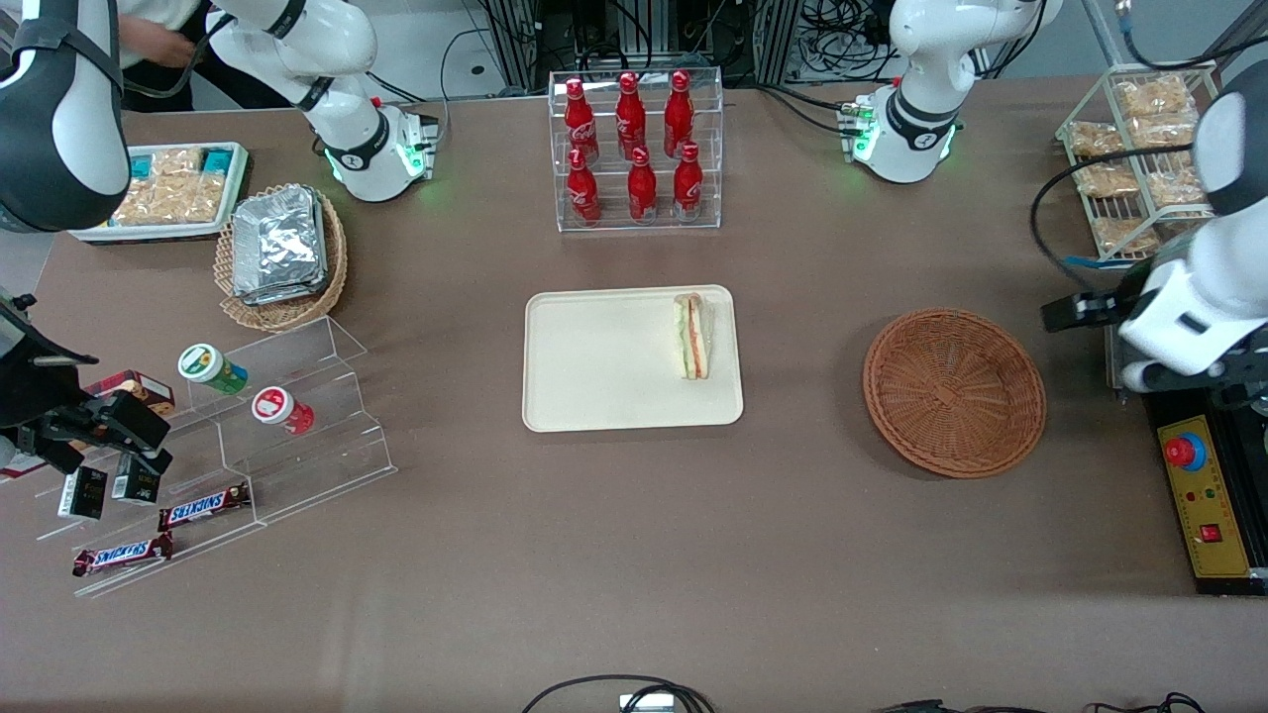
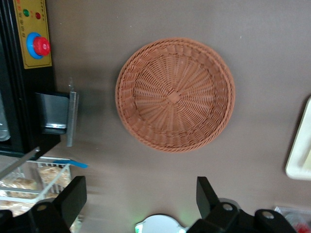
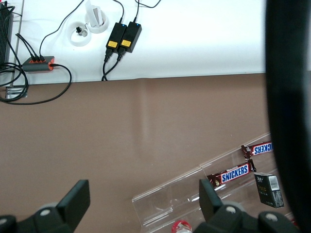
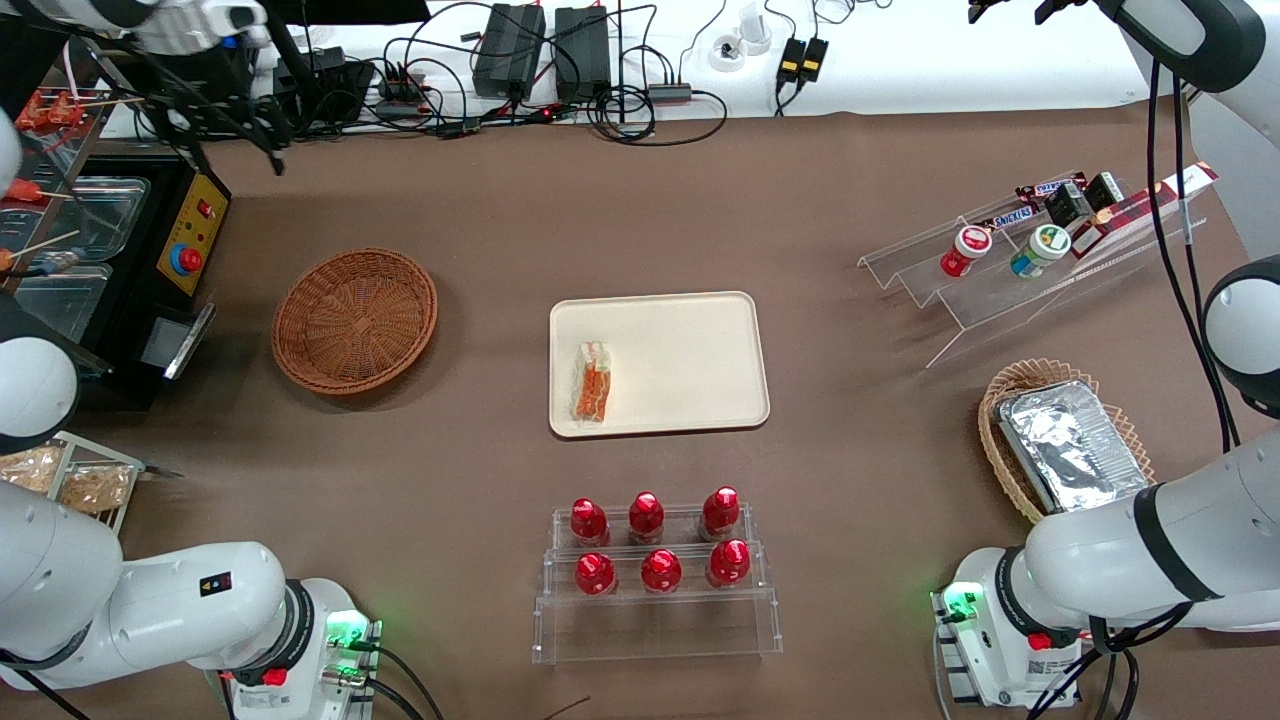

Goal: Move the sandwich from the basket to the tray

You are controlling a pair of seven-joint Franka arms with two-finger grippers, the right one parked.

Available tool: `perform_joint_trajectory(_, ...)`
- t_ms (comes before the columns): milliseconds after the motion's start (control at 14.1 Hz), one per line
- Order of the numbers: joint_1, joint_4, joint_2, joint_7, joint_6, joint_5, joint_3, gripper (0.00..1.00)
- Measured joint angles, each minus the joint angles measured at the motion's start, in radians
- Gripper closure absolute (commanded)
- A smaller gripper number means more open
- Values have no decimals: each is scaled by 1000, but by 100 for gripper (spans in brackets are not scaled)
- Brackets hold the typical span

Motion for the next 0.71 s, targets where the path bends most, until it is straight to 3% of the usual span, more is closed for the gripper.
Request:
perform_joint_trajectory(284,-1,0,-60,171,-15,-62,65,0)
perform_joint_trajectory(710,-63,-1,-109,202,-20,-79,67,0)
